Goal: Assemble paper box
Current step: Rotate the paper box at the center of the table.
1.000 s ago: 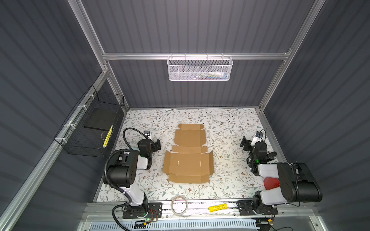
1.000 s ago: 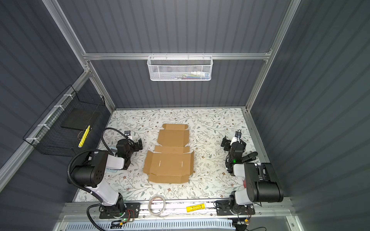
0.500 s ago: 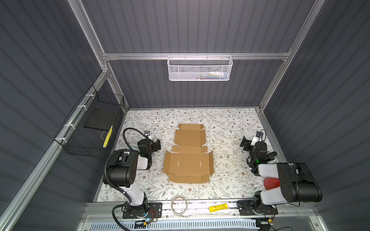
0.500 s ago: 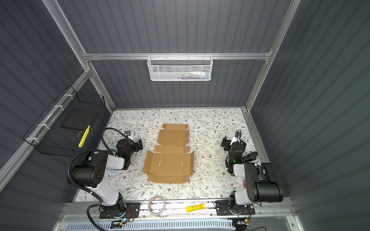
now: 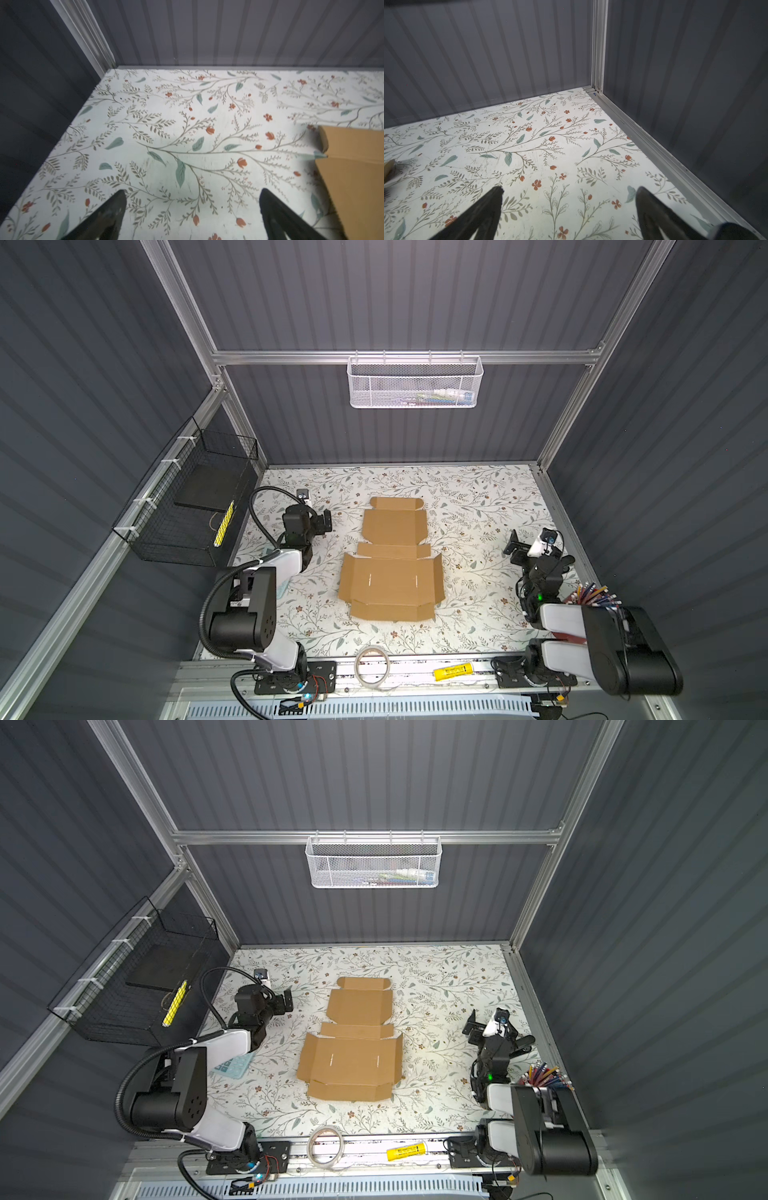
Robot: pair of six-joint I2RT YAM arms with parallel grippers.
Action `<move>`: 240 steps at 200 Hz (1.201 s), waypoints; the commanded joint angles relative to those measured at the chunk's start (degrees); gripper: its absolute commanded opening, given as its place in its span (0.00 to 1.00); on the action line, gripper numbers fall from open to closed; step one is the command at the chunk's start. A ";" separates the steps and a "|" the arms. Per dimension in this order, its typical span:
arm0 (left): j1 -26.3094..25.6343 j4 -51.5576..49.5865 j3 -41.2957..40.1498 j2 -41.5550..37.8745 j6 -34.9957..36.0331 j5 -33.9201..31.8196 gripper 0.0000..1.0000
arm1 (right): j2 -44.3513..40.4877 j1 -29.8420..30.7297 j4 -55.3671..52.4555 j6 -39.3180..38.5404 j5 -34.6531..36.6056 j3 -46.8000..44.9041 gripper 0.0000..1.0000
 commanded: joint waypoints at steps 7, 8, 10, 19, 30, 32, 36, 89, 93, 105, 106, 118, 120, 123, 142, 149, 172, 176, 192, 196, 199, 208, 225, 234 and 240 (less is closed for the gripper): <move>0.50 -22.72 8.13 -3.25 -14.59 -11.40 1.00 | -19.75 -0.21 -27.42 6.01 0.83 7.36 0.99; 0.52 -23.54 8.57 -3.24 -15.34 -12.18 1.00 | -20.35 -0.21 -28.39 6.26 0.78 8.19 0.99; 0.54 -25.32 9.16 -3.23 -16.84 -13.71 1.00 | -21.41 -0.28 -32.61 6.66 0.85 9.58 0.99; 0.61 -32.12 12.58 -2.97 -22.38 -19.41 1.00 | -24.53 -0.30 -43.96 8.48 2.22 14.34 0.99; 0.88 -33.88 13.69 -3.19 -23.02 -19.28 1.00 | -26.58 -0.30 -53.45 9.88 2.80 18.86 0.99; 0.89 -33.29 13.56 -3.35 -22.43 -18.30 1.00 | -26.86 -0.30 -55.05 10.04 2.71 19.57 0.99; 0.89 -31.79 13.02 -3.73 -21.16 -16.25 1.00 | -27.33 -0.30 -57.49 10.39 2.46 20.86 0.99; 0.89 -27.15 10.12 -6.94 -18.03 0.11 1.00 | -23.70 -0.83 -75.53 20.61 -7.66 30.35 0.99; 0.89 -27.37 10.04 -7.21 -17.87 0.64 1.00 | -22.27 -0.75 -76.94 20.62 -9.11 31.41 0.99; 0.89 -28.47 10.22 -7.84 -17.92 1.85 1.00 | -18.34 0.28 -80.89 20.76 -11.02 34.31 0.99; 0.89 -28.61 10.27 -7.86 -17.93 1.96 1.00 | -18.06 0.43 -81.09 20.67 -11.26 34.45 0.99; 0.81 -30.13 10.65 -8.21 -17.76 3.25 1.00 | -15.41 3.43 -83.16 19.66 -10.84 36.28 0.99; 0.81 -30.39 10.73 -8.23 -17.69 3.42 1.00 | -15.13 4.21 -83.63 19.83 -9.99 36.56 0.99; 0.81 -30.74 10.84 -8.31 -17.67 3.78 1.00 | -14.74 5.50 -84.37 19.93 -8.70 36.73 0.99; 0.76 -33.04 11.33 -8.32 -17.30 5.52 1.00 | -12.33 14.18 -86.29 18.96 -2.12 38.96 0.99; 0.65 -33.75 11.38 -8.23 -17.14 6.14 1.00 | -11.27 16.64 -87.92 19.31 -0.93 39.90 0.99; -0.12 -35.13 11.48 -7.60 -17.03 7.68 1.00 | -7.24 22.28 -90.28 21.97 -1.39 42.55 0.99; -0.43 -35.52 11.63 -7.39 -17.11 7.78 1.00 | -6.64 23.13 -90.33 22.59 -1.61 42.86 0.99; -1.95 -36.26 12.04 -6.17 -17.06 8.55 1.00 | -4.21 26.88 -90.46 24.78 -2.91 43.78 0.99; -2.48 -36.49 12.22 -5.66 -16.98 8.59 1.00 | -3.57 27.84 -90.55 25.35 -3.07 44.09 0.99; -2.91 -36.70 12.43 -5.16 -16.90 8.53 1.00 | -3.19 28.62 -90.74 25.67 -3.01 44.34 0.99; -4.49 -37.64 13.34 -3.66 -16.49 7.80 1.00 | -0.57 30.79 -91.36 26.74 -2.84 45.44 0.97; -7.72 -39.96 15.92 -0.17 -15.60 5.79 1.00 | 2.35 35.01 -92.86 28.32 -2.53 47.21 0.87; -8.65 -40.83 17.53 1.85 -15.47 6.04 1.00 | 3.49 36.90 -93.27 29.10 -2.85 47.79 0.79; -9.21 -41.20 18.31 3.06 -15.47 6.49 0.99 | 4.26 38.17 -93.40 29.55 -3.22 48.03 0.73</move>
